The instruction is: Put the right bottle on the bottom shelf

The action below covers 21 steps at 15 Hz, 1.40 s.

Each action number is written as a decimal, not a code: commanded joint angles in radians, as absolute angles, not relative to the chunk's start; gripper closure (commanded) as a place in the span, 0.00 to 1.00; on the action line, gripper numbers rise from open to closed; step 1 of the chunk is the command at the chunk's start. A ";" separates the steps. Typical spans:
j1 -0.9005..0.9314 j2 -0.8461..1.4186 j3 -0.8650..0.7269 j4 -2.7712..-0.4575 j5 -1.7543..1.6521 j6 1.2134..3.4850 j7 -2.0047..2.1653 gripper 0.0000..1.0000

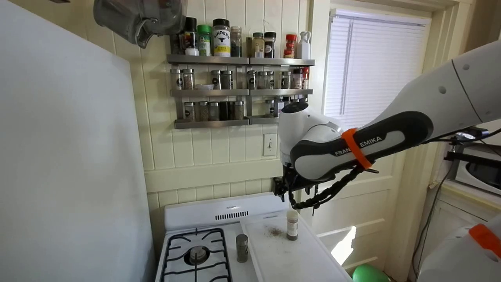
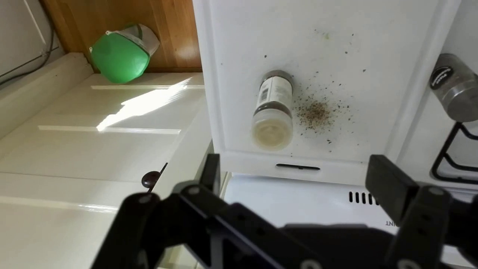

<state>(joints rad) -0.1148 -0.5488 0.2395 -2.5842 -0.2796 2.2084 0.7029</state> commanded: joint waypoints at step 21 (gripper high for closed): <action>-0.103 -0.316 0.227 -2.581 -0.326 2.224 0.811 0.00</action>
<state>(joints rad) -0.1153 -0.3581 0.2358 -2.5780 -0.2874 2.2079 0.7702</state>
